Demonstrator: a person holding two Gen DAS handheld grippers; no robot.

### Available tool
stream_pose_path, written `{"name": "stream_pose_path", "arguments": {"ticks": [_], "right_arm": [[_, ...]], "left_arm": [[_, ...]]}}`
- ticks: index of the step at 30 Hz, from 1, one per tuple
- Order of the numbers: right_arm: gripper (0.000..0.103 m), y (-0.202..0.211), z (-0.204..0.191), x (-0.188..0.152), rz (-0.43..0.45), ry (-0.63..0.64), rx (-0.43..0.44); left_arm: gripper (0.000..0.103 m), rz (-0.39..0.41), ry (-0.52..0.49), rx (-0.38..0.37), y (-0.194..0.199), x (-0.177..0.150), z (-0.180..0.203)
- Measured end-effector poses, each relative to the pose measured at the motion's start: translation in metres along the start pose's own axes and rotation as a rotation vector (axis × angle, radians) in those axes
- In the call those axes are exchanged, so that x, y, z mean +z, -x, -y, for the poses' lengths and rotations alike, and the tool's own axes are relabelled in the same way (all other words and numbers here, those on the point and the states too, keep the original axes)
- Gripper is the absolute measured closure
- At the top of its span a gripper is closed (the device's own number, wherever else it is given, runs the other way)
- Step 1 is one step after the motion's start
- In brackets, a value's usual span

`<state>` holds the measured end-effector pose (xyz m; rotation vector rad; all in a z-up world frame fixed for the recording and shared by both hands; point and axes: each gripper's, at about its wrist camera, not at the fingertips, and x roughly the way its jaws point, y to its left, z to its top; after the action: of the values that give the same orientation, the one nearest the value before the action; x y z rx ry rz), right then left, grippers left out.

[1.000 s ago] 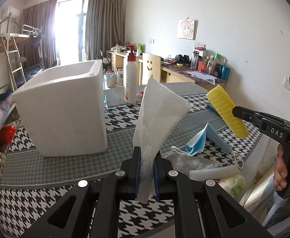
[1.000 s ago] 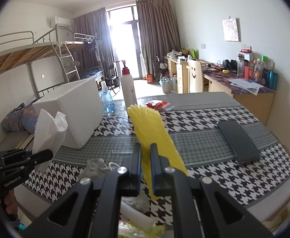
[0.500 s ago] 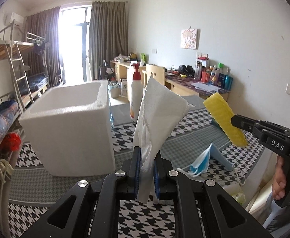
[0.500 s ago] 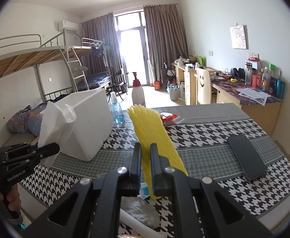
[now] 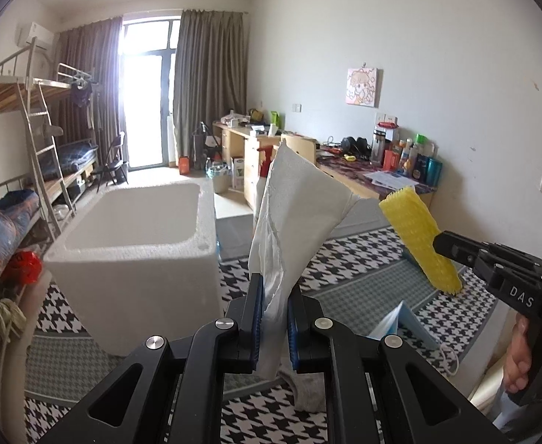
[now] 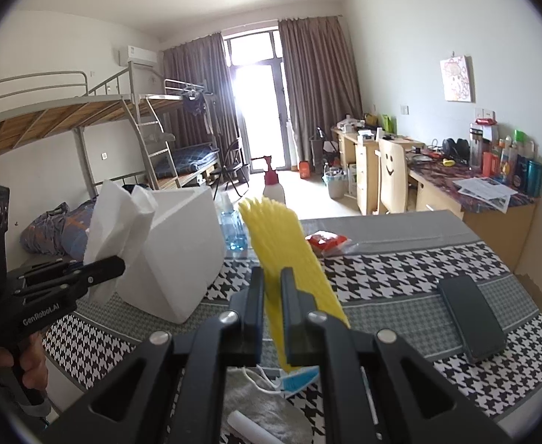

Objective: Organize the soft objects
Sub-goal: 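Lift the white tissue and yellow foam sleeve and carry both toward the white foam box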

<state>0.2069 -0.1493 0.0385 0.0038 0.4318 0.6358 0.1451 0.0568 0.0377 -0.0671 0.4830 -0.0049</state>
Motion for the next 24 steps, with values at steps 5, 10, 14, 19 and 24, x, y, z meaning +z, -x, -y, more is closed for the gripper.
{"name": "stream_pose_path", "arguments": {"ticks": [5,10,14,19,24], "right_arm": [[0.092,-0.003,-0.002,0.011,0.021,0.004,0.007],[0.092,-0.008,-0.004,0.019,0.032,0.014,0.024],[0.092,-0.012,-0.009,0.024,0.037,0.024,0.032],[0.092,-0.016,-0.013,0.031,0.042,0.033,0.046],[0.092,-0.024,-0.016,0.039,0.039,0.036,0.061]], "left_arm": [[0.091,0.02,0.005,0.013,-0.001,0.012,-0.002],[0.091,0.039,0.001,0.042,-0.002,0.021,-0.005],[0.091,0.054,0.006,0.063,-0.002,0.028,-0.009],[0.091,0.072,0.025,0.091,-0.003,0.038,-0.02],[0.091,0.085,0.041,0.119,-0.005,0.045,-0.03]]}}
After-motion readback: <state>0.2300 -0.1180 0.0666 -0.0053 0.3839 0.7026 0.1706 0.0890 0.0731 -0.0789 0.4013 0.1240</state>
